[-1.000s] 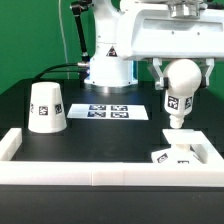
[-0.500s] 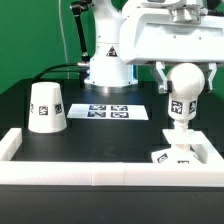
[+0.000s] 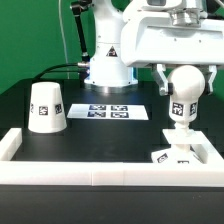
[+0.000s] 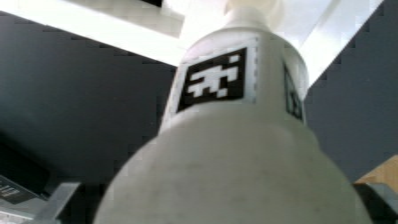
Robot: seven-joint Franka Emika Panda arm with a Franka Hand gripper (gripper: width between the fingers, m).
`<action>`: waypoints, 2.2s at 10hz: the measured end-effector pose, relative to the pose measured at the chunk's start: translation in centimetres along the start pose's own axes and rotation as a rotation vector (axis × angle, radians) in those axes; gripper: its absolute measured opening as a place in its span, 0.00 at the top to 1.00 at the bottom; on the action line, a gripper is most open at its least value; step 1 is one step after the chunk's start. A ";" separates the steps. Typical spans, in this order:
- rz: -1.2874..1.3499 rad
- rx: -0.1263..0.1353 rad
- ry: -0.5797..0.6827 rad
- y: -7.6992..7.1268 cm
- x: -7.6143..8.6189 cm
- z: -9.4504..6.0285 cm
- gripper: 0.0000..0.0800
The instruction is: Assemble lamp
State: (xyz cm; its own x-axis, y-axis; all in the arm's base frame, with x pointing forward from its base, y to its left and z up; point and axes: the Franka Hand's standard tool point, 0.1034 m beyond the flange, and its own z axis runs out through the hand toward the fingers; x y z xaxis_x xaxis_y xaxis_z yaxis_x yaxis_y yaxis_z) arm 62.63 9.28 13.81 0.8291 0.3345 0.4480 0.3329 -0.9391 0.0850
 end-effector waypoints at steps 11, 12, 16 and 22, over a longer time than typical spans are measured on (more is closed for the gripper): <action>-0.014 0.005 0.008 -1.4 -1.7 1.8 0.28; -0.014 0.001 0.027 -1.4 -1.6 1.8 0.28; -0.013 -0.006 0.052 -1.4 -1.6 1.8 0.27; -0.016 -0.007 0.056 -1.2 -0.6 0.3 0.13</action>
Offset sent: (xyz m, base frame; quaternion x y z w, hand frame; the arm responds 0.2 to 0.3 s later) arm -0.0047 0.0030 -0.0089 -0.0048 0.0098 0.0003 0.9999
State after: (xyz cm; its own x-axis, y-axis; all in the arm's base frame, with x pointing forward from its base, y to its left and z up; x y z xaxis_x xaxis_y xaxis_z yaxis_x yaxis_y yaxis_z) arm 61.85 10.19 13.16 0.7970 0.3450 0.4959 0.3428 -0.9342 0.0989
